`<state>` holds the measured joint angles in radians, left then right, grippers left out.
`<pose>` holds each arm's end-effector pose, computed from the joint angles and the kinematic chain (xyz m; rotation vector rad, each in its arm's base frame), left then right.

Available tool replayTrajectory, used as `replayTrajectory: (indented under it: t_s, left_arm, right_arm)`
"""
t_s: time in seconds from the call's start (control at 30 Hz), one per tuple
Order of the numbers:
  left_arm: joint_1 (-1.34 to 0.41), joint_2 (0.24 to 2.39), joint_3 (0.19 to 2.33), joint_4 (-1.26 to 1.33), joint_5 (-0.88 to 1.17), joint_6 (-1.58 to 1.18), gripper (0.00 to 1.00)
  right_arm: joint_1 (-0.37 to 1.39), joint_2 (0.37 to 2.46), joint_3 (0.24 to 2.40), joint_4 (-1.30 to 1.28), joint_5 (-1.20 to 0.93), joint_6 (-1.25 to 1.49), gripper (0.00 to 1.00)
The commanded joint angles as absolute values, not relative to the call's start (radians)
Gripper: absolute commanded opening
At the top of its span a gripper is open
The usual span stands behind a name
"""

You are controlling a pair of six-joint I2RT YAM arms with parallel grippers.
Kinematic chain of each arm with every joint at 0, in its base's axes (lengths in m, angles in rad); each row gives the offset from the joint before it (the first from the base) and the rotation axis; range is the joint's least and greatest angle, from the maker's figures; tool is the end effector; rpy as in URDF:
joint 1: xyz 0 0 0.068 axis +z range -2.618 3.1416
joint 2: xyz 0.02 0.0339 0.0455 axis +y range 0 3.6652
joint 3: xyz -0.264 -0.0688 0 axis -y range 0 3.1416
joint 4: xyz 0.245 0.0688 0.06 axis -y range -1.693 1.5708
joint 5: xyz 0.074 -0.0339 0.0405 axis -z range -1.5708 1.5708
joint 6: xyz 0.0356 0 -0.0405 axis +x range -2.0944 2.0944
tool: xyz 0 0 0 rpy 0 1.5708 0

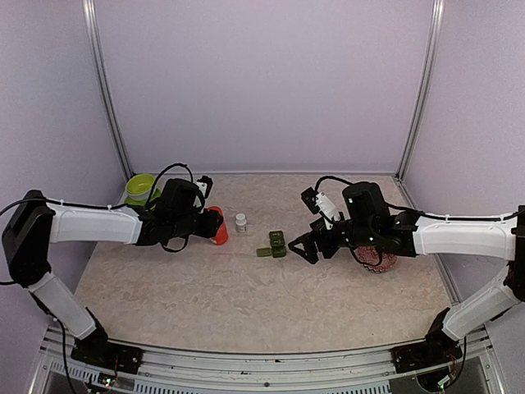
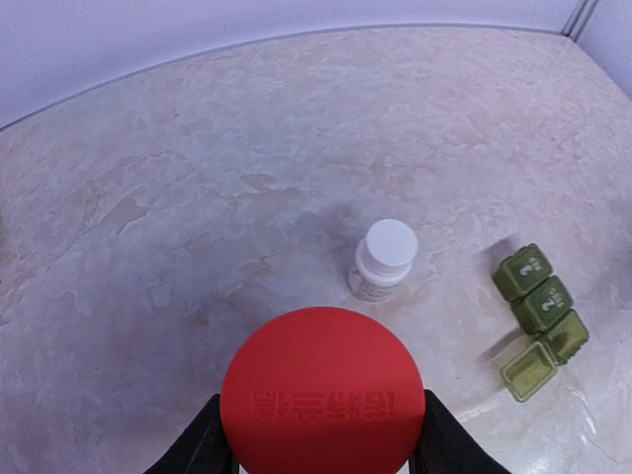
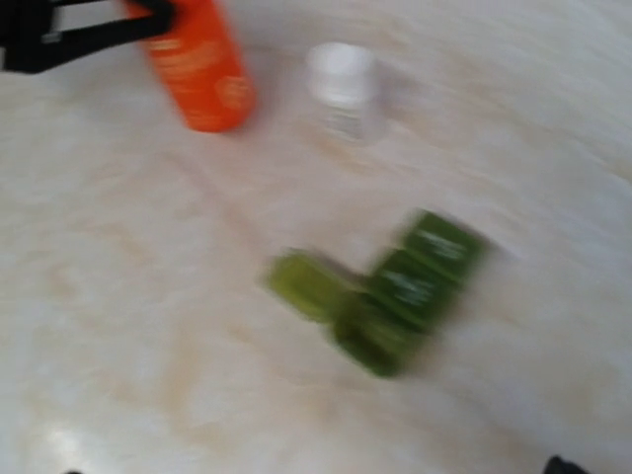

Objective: Sort the pills into containers
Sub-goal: Pick up the pill bottle from the center of the board, then pass from the left arm to the right

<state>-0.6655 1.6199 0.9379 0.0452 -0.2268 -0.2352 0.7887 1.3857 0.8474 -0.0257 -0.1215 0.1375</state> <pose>0.2790 -0.2088 0.2047 0.3458 2.1732 -0.2569 0.2118 0.2194 0.2405 -0.7752 2.0652 0.6624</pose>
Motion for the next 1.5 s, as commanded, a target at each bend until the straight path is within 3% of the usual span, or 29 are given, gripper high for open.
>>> replayTrajectory:
  t_s: [0.0, 0.27, 0.57, 1.17, 1.47]
  left_arm:
    - [-0.695, 1.485, 0.856, 0.159, -0.116, -0.244, 0.42]
    - [-0.764, 1.311, 0.715, 0.312, 0.2, -0.26, 0.42]
    - [-0.87, 1.192, 0.616, 0.588, 0.411, -0.301, 0.43]
    - [-1.029, 1.213, 0.548, 0.92, 0.39, -0.284, 0.45]
    - [-1.046, 1.218, 0.541, 0.928, 0.351, -0.264, 0.45]
  right_arm:
    - [0.823, 1.388, 0.82, 0.085, -0.29, 0.09, 1.0]
    - [0.834, 1.323, 0.711, 0.35, -0.503, 0.122, 1.0]
    - [0.846, 1.305, 0.673, 0.534, -0.633, 0.159, 1.0]
    - [0.955, 1.431, 0.682, 0.823, -0.761, 0.266, 0.98]
    - [0.957, 1.431, 0.657, 0.876, -0.77, 0.297, 0.84]
